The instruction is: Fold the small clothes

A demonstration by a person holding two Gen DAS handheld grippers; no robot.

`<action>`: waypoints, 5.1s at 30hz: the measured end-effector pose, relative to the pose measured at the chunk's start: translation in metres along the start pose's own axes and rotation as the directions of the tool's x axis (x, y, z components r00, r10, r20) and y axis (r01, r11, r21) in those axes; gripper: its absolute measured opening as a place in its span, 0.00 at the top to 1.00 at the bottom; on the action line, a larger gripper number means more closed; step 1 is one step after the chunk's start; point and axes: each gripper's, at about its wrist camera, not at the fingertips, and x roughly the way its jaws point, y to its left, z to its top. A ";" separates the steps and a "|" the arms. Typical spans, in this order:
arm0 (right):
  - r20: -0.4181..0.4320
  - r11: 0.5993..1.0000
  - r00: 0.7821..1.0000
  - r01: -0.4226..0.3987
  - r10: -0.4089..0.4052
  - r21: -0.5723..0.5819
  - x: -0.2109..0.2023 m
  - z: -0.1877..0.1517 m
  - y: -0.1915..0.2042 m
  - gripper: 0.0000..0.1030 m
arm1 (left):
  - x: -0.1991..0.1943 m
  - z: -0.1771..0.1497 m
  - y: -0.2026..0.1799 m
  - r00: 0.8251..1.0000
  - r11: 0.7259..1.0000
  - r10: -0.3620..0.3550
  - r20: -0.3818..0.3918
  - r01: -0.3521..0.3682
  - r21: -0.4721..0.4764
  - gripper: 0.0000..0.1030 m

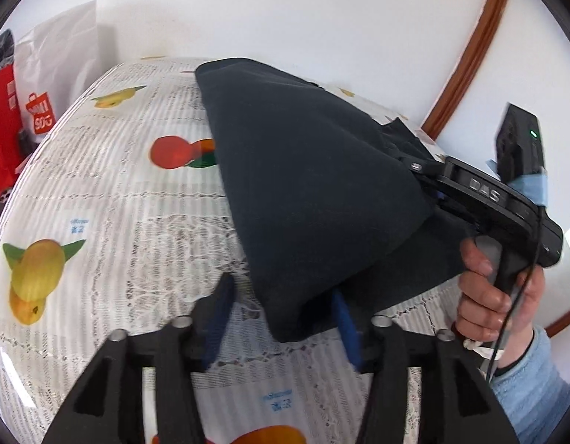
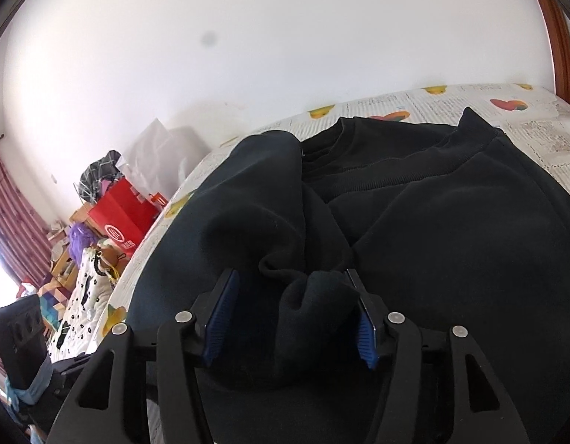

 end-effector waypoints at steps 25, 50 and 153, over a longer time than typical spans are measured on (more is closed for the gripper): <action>0.124 0.985 0.983 0.124 -0.138 0.118 -0.093 -0.031 -0.085 0.87 | 0.047 0.022 -0.047 0.974 0.971 0.225 -0.001 -0.224 0.080 0.32; -0.073 0.996 0.994 0.075 -0.078 -0.048 -0.018 0.028 -0.058 0.91 | 0.061 0.027 -0.070 0.989 0.979 0.146 -0.025 -0.141 0.149 0.22; -0.086 0.961 0.957 0.277 -0.277 -0.009 0.022 0.158 -0.152 0.90 | 0.103 0.120 -0.062 0.996 0.989 0.063 -0.064 -0.054 0.140 0.19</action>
